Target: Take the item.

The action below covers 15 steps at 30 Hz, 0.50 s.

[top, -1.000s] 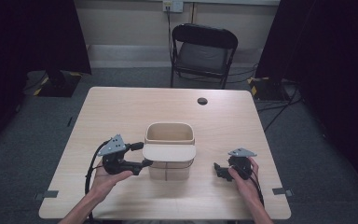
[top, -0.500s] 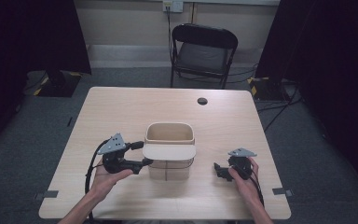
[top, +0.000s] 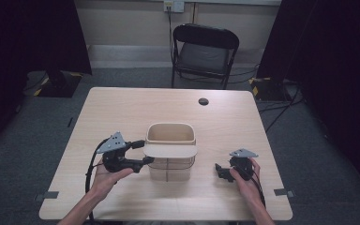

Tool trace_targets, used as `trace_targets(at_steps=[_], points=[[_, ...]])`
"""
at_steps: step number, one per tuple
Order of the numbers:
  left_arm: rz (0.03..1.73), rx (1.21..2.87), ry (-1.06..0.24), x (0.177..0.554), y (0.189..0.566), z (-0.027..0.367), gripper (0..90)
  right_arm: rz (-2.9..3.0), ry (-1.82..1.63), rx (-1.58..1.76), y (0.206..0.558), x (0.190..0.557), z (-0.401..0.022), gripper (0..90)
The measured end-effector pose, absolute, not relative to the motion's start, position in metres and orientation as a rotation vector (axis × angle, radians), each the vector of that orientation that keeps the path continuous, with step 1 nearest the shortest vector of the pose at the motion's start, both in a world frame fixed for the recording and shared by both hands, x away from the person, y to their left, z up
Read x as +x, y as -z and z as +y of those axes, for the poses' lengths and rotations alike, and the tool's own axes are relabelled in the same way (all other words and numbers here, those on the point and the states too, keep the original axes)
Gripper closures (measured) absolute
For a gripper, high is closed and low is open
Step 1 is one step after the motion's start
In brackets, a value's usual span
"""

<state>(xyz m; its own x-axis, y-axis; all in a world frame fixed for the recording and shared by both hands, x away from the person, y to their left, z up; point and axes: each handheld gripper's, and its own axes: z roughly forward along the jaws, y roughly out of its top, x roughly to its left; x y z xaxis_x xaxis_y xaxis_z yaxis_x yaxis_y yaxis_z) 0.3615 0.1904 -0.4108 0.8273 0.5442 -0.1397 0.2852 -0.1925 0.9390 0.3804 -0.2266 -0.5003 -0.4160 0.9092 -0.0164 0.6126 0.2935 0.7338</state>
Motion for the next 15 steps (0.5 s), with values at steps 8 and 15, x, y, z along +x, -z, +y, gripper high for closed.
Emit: trace_targets(at_steps=[8, 15], points=[[0.637, 1.787, -0.254, 0.363, 0.4095, 0.1913, 27.8, 2.134, -0.919, 1.36, 0.5003, 0.3804, -0.2266, 13.6], [0.625, 1.777, -0.24, 0.3648, 0.4016, 0.1898, 29.0, 2.134, -0.919, 1.36, 0.5003, 0.3804, -0.2266, 13.6]])
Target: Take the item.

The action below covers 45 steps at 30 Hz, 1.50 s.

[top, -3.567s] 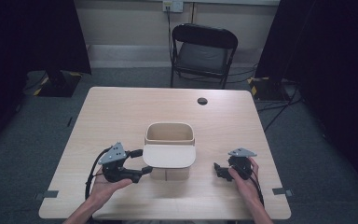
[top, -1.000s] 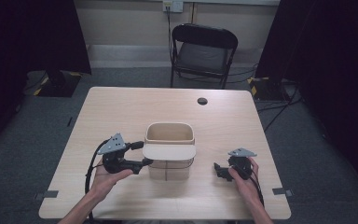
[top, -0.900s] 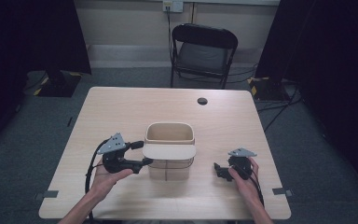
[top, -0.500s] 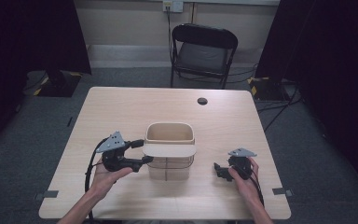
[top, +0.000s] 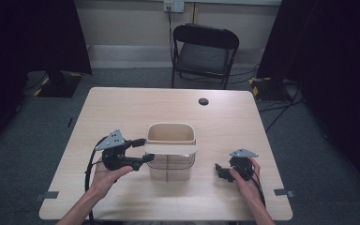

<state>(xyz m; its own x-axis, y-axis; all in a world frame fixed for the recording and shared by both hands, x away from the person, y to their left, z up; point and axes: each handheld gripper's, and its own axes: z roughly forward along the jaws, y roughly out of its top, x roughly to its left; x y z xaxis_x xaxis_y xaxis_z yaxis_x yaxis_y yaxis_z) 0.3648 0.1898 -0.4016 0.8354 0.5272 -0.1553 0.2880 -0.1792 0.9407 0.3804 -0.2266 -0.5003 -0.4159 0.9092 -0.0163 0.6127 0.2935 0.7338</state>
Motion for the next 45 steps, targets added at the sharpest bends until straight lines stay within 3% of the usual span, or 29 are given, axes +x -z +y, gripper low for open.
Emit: trace_targets(at_steps=[45], points=[[0.589, 1.797, -0.201, 0.371, 0.391, 0.181, 44.6, 2.134, -0.92, 1.359, 0.5, 0.38, -0.227, 13.6]])
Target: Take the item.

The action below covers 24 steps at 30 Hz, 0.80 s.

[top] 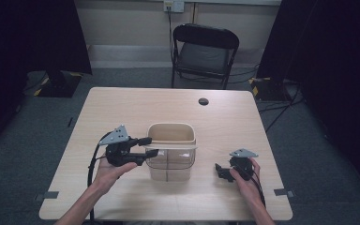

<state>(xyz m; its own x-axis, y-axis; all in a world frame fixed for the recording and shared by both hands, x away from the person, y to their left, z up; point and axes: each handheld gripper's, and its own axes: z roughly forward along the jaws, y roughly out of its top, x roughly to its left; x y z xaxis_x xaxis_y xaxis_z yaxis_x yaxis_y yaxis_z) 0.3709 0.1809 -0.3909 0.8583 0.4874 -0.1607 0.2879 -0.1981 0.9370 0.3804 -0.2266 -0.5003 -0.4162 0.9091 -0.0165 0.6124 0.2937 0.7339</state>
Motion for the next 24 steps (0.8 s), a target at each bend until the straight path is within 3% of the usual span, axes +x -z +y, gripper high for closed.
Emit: trace_targets(at_steps=[24], points=[[0.586, 1.807, -0.202, 0.3785, 0.3857, 0.1839, 51.8, 2.134, -0.92, 1.36, 0.5003, 0.3804, -0.2266, 13.6]])
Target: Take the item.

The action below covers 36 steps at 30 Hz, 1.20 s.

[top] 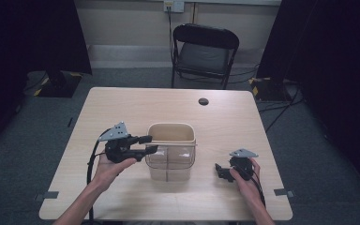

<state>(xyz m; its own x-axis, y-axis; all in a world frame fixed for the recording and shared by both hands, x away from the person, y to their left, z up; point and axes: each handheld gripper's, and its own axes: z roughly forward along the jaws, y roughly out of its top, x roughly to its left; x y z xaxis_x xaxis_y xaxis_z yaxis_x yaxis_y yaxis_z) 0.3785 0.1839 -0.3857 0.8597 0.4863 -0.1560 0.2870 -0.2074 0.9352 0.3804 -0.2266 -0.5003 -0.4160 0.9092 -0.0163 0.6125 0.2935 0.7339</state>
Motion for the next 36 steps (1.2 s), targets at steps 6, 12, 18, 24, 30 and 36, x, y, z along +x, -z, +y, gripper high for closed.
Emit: trace_targets(at_steps=[6, 12, 18, 24, 30, 36], points=[[0.588, 1.808, -0.198, 0.381, 0.385, 0.184, 53.0, 2.134, -0.92, 1.36, 0.5, 0.38, -0.227, 13.6], [0.596, 1.804, -0.193, 0.382, 0.384, 0.184, 53.5, 2.134, -0.919, 1.36, 0.5, 0.38, -0.227, 13.6], [0.607, 1.806, -0.185, 0.385, 0.382, 0.184, 54.7, 2.134, -0.919, 1.36, 0.5, 0.38, -0.227, 13.6], [0.599, 1.822, -0.184, 0.388, 0.379, 0.183, 55.0, 2.134, -0.919, 1.36, 0.5, 0.38, -0.227, 13.6], [0.604, 1.812, -0.178, 0.39, 0.379, 0.182, 55.1, 2.134, -0.92, 1.36, 0.5, 0.38, -0.226, 13.6], [0.611, 1.807, -0.174, 0.392, 0.378, 0.183, 56.1, 2.133, -0.919, 1.36, 0.5, 0.38, -0.226, 13.7]])
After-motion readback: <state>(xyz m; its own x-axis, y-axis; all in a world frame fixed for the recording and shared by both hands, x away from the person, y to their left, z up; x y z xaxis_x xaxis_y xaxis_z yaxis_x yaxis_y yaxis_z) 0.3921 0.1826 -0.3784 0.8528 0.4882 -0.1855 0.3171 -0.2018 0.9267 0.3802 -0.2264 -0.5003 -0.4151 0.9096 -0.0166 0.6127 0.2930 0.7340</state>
